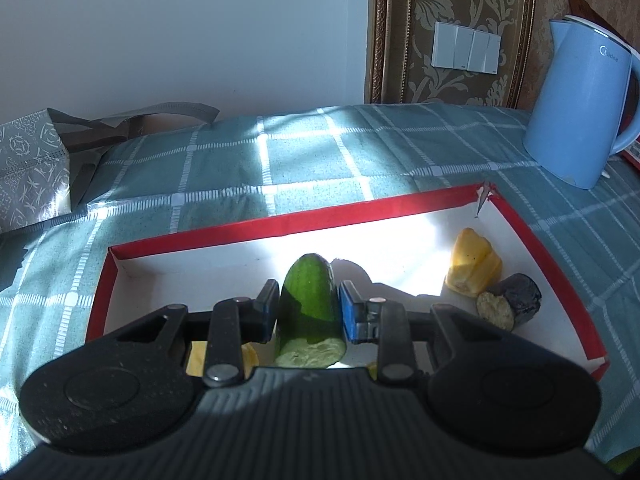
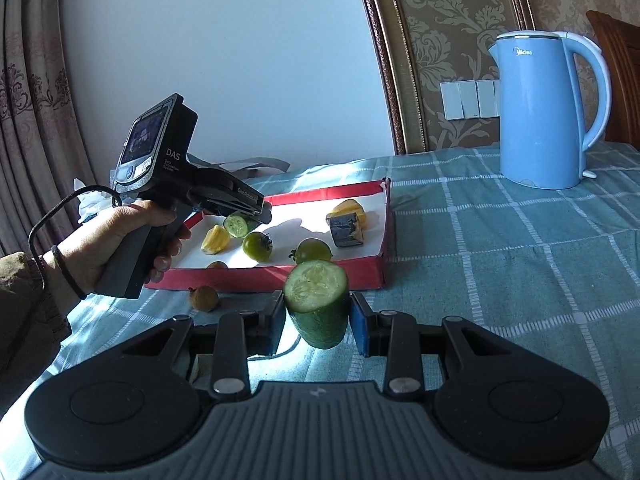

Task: Organize fruits
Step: 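Place the cucumber in the tray and open the left gripper while the right gripper carries its cucumber, then lower the cucumber piece into the tray and open the right gripper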

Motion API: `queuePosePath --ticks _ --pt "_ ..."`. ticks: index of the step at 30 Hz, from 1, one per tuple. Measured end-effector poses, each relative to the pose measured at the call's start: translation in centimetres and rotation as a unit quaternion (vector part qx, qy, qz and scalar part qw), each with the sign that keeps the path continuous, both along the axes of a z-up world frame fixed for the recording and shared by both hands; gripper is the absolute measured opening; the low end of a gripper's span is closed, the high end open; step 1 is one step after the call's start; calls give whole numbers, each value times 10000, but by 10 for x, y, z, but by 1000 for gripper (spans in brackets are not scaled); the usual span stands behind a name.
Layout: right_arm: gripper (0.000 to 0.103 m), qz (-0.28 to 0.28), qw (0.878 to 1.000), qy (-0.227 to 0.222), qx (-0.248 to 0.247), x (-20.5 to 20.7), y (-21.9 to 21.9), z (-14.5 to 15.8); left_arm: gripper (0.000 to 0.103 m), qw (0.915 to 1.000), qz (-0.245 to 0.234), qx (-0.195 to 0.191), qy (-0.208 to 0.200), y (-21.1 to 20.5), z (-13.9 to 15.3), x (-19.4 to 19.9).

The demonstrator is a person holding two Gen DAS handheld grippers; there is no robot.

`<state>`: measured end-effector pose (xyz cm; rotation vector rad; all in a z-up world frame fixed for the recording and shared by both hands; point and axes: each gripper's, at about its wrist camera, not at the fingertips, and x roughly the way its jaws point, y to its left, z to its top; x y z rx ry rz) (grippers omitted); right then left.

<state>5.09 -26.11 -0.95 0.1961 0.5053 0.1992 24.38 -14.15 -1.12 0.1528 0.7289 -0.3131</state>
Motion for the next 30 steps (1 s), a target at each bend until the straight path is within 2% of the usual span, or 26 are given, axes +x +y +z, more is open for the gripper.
queuePosePath --ticks 8,13,14,15,16,17,18,20,21,23,26,28,30 --pt "33 6 10000 11 -2 6 0 2 29 9997 84 -107 -212 7 10 -8" --pt "33 150 9998 -21 134 28 -1 9 30 9970 429 -403 -496 39 29 -39" --pt "33 179 9997 -31 175 34 -1 11 37 9955 575 -485 -581 48 31 -49" --pt "33 208 9995 -40 241 42 -2 13 49 9939 690 -538 -671 56 33 -60" --pt "34 258 9992 -24 318 50 -3 15 54 9921 791 -494 -837 63 34 -73" --pt "34 305 9988 -7 374 57 -3 17 69 9887 936 -440 -1082 70 36 -88" --pt "33 345 9983 -6 465 67 -2 19 89 9846 1085 -415 -1304 76 36 -103" --pt "33 371 9975 45 592 87 0 20 101 9751 1322 -542 -1696 87 35 -131" --pt "34 367 9970 115 672 98 1 19 103 9710 1434 -616 -1809 90 33 -142" --pt "34 365 9960 251 776 118 6 16 103 9689 1442 -711 -1883 94 29 -153" --pt "34 323 9957 431 758 144 15 11 103 9632 1548 -628 -2104 94 22 -161" --pt "34 261 9963 501 644 159 22 7 103 9623 1563 -600 -2143 95 18 -162" --pt "34 201 9967 576 532 171 27 3 103 9640 1596 -686 -2013 101 16 -159"
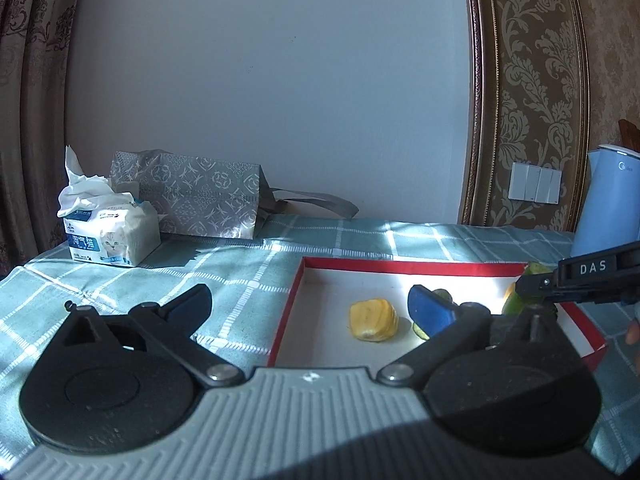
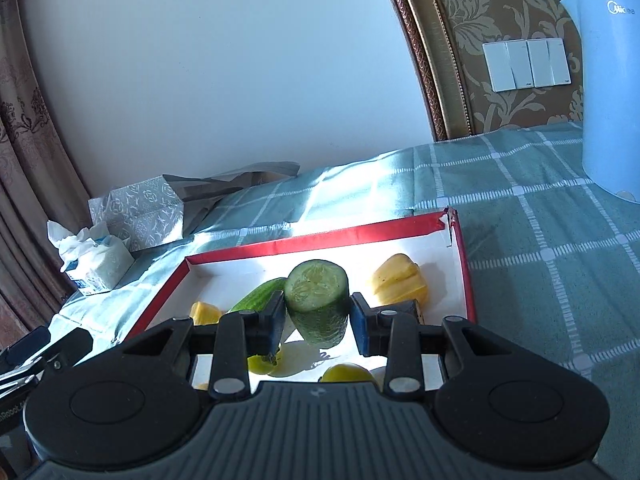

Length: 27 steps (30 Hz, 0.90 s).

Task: Organize fruits
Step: 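Lower the cucumber piece into the tray and open the right gripper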

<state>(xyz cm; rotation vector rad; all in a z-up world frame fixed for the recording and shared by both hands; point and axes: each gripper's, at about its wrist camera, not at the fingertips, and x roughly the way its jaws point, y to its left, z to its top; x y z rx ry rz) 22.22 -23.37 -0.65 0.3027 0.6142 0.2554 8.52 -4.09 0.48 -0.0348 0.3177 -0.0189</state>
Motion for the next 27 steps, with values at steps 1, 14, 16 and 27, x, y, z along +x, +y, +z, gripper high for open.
queuePosePath --ticks 1,14,16,27 --pt "34 -27 10000 38 -60 7 3 -3 103 10000 -8 -88 42 4 0 1" --pt "34 -188 9994 158 -242 45 16 -10 103 9969 238 -713 219 31 2 3" --pt "34 -207 9993 173 -263 49 19 -11 103 9970 225 -705 230 29 2 3" --pt "43 -281 9984 -264 -423 27 21 9 103 9966 273 -731 279 31 -1 5"
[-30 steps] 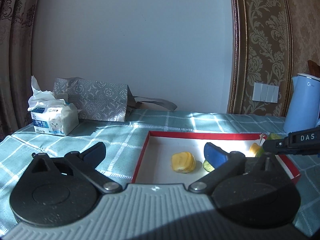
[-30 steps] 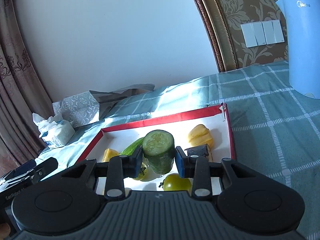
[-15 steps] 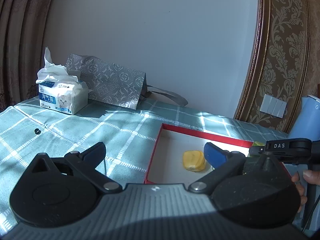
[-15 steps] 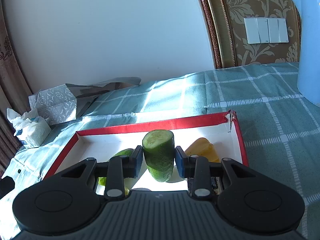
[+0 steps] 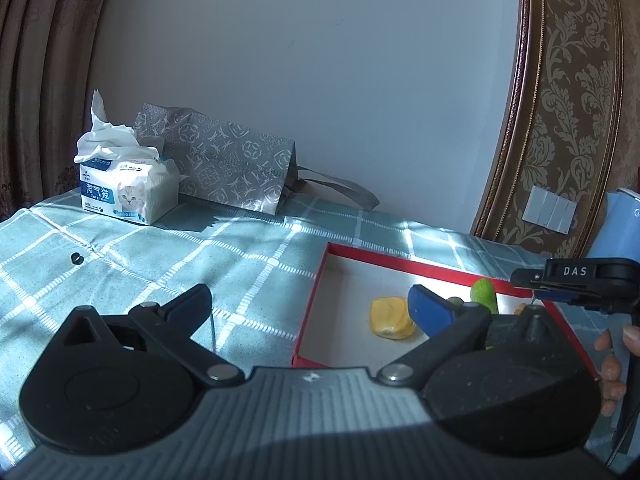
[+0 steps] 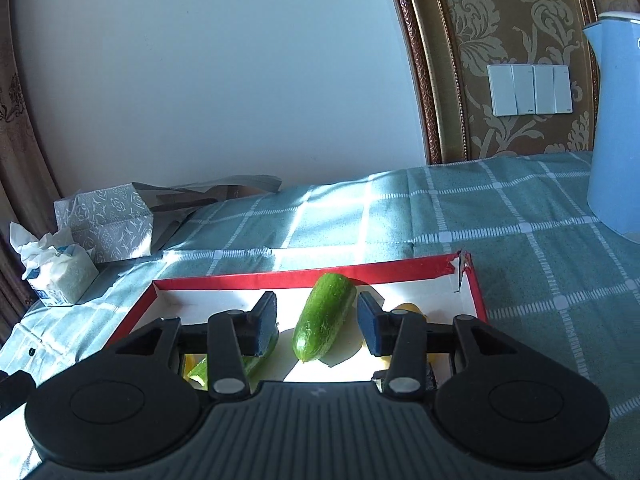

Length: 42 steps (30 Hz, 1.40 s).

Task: Organize fruits
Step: 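Lower the cucumber piece into the tray and open the right gripper, then move both open grippers back toward the produce left on the cover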

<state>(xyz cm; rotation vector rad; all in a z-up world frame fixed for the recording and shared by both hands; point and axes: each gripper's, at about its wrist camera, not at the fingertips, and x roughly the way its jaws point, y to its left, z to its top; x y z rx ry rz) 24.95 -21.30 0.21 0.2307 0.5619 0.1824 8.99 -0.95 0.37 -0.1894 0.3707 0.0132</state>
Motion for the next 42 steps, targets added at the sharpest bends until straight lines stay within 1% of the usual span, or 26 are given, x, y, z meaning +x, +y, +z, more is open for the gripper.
queuePosePath --ticks 3,5,9,11,12,15,17,19,22,24,26,30,36,40,42 --pt "43 54 9996 -269 -24 -33 -10 16 103 10000 -14 15 -17 -1 0 -1" --pt "46 89 9991 -405 -32 -57 -18 24 103 10000 -57 20 -15 -1 0 -1" --pt "48 5 9980 -630 63 -108 -33 32 103 9997 -246 14 -5 -5 0 -2" --pt "48 3 9976 -684 108 -131 -35 31 103 9990 -452 -49 -16 -8 0 -1" --pt "48 14 9975 -709 64 -143 -34 30 103 9985 -550 -18 20 -11 -1 -1" --pt "51 58 9965 -803 -242 -174 -28 25 103 9956 -899 129 229 -22 -3 -9" --pt "54 100 9962 -797 -348 -189 -26 20 103 9923 -1183 202 311 -29 -5 -17" --pt "55 117 9966 -742 -347 -200 -27 14 103 9886 -1424 329 363 -38 -6 -25" --pt "55 84 9978 -631 -197 -205 -31 7 103 9823 -1720 618 415 -54 -10 -31" --pt "55 87 9982 -560 -181 -208 -31 2 103 9798 -1787 774 460 -64 -13 -32" --pt "55 146 9980 -580 -197 -210 -29 1 103 9776 -1842 870 537 -72 -17 -31" --pt "55 189 9974 -640 -271 -215 -27 1 103 9771 -1724 992 759 -85 -20 -25" --pt "55 219 9976 -612 -237 -217 -32 -2 103 9783 -1507 1059 952 -94 -25 -17" --pt "55 201 9977 -609 -220 -220 -34 -3 103 9767 -1467 1166 1045 -99 -28 -11" --pt "55 180 9977 -611 -220 -220 -36 -4 99 9754 -1473 1223 1090 -101 -30 -8"
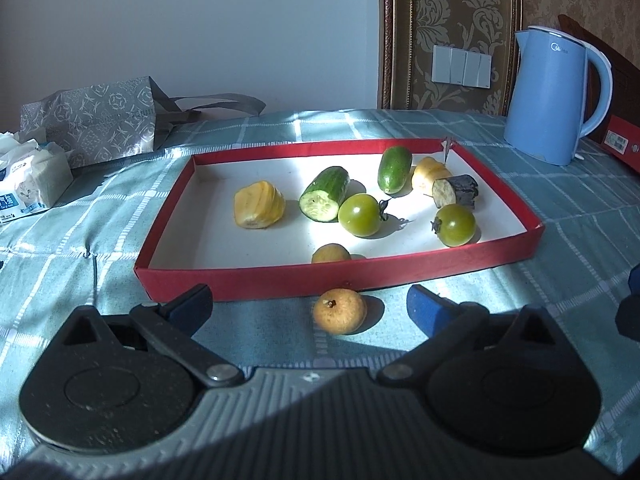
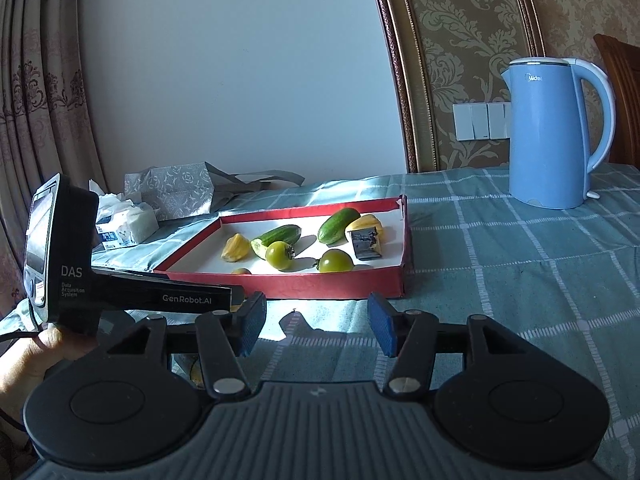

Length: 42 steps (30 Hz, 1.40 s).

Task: Organize fruits
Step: 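Move both open grippers back toward the produce left on the cover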

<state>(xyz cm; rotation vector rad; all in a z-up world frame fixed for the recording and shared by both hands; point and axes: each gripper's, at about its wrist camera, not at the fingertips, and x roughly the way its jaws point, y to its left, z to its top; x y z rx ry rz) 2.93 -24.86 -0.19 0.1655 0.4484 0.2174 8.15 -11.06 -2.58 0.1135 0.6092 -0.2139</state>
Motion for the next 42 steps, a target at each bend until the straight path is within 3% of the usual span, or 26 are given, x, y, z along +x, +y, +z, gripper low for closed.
queuePosePath --ticks 5,18,23,31,38,40,41,42 --pt "55 -43 10000 20 22 -1 -3 -2 92 9999 -44 85 111 -4 -4 6" --pt "55 -2 10000 59 18 1 -1 -6 96 9996 153 -14 229 -1 -11 14" --pt "55 29 10000 36 -15 0 2 -5 84 9993 40 11 374 -2 -14 15" --pt "55 73 10000 53 21 1 1 -6 82 9983 91 -141 550 1 -16 22" --pt "55 114 9999 71 -33 -1 2 -8 82 9983 92 -28 569 -7 -16 23" --pt "59 90 9999 85 -52 -1 2 -8 91 9985 70 -93 534 -6 -15 21" --pt "69 36 10000 67 -45 -2 1 -8 102 9986 60 -102 518 -5 -14 19" --pt "75 -42 10000 23 -40 -3 0 -7 103 9992 67 -106 391 -3 -11 14"
